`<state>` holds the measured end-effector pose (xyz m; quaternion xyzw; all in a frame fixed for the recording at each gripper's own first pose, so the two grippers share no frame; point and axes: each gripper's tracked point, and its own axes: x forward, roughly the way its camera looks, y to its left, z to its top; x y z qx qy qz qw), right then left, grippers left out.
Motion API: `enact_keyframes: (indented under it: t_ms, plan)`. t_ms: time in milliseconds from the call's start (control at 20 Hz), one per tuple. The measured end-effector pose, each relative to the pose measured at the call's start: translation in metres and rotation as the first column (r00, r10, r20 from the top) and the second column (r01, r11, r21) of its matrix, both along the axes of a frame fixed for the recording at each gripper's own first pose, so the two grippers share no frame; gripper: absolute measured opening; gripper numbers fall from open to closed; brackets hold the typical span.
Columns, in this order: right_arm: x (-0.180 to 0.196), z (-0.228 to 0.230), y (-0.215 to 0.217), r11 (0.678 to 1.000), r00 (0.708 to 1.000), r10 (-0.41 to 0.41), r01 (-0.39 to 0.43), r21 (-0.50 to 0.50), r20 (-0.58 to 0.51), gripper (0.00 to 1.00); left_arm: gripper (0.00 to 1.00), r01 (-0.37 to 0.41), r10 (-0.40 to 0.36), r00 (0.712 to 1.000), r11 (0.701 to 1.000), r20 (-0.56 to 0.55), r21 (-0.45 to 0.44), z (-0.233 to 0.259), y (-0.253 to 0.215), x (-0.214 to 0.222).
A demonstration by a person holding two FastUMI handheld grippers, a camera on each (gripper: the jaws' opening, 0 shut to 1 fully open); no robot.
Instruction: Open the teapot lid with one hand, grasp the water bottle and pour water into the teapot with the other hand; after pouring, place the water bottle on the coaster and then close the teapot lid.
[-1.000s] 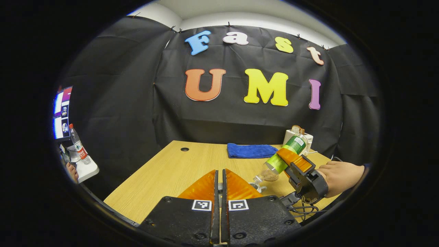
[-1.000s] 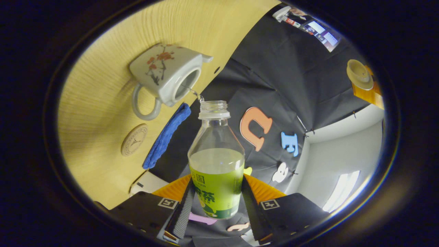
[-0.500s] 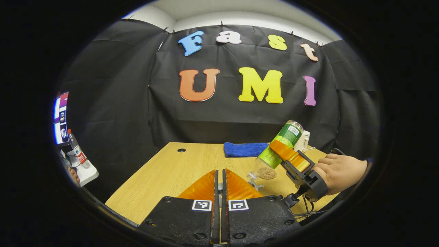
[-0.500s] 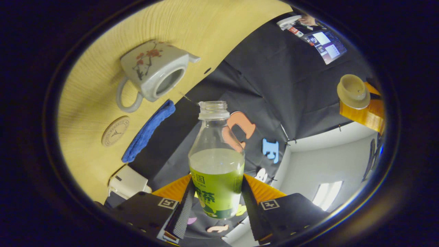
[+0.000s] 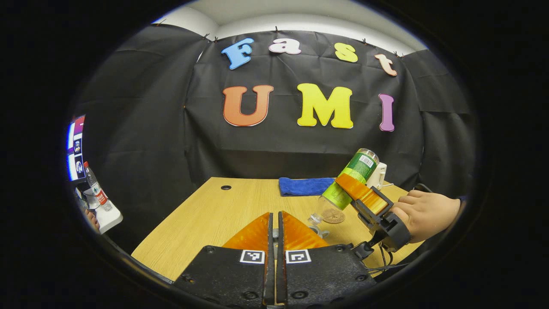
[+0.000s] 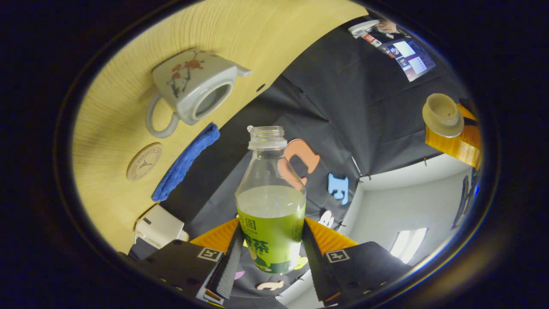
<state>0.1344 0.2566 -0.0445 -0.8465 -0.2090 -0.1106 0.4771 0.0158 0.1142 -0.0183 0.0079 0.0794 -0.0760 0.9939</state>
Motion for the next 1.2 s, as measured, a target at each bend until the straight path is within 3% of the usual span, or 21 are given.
enact_keyframes:
  t_ms: [250,400,500,650,800,1050,1200]
  plan:
    - [0.009,-0.001,-0.006,0.998,0.999,0.004,-0.002,0.07,-0.035,0.71,0.04,0.0,0.0,1.0,1.0,0.002,0.005,-0.001,-0.001,0.0]
    - [0.018,-0.019,-0.011,0.98,0.99,0.038,-0.011,0.197,-0.133,0.71,0.04,-0.009,0.009,1.0,1.0,-0.006,0.013,-0.004,-0.002,0.004]
    - [0.021,-0.03,-0.017,0.952,0.976,0.063,0.004,0.305,-0.211,0.71,0.04,0.001,-0.001,1.0,1.0,-0.005,0.017,-0.004,-0.006,0.003]
    - [0.023,-0.051,-0.021,0.884,0.935,0.121,0.051,0.464,-0.333,0.77,0.04,0.011,-0.011,1.0,1.0,0.011,0.02,0.001,-0.009,0.001]
    - [0.014,-0.059,-0.02,0.812,0.896,0.208,0.065,0.58,-0.392,0.73,0.04,0.017,-0.017,0.999,1.0,0.028,0.013,0.007,-0.011,-0.003]
    - [0.02,-0.054,-0.03,0.619,0.821,0.341,0.17,0.767,-0.457,0.77,0.04,0.046,-0.046,0.998,0.999,0.047,-0.005,0.014,-0.02,-0.008]
    - [0.017,-0.054,-0.039,0.5,0.787,0.403,0.239,0.833,-0.467,0.73,0.04,0.051,-0.05,0.996,0.999,0.068,-0.011,0.02,-0.024,-0.01]
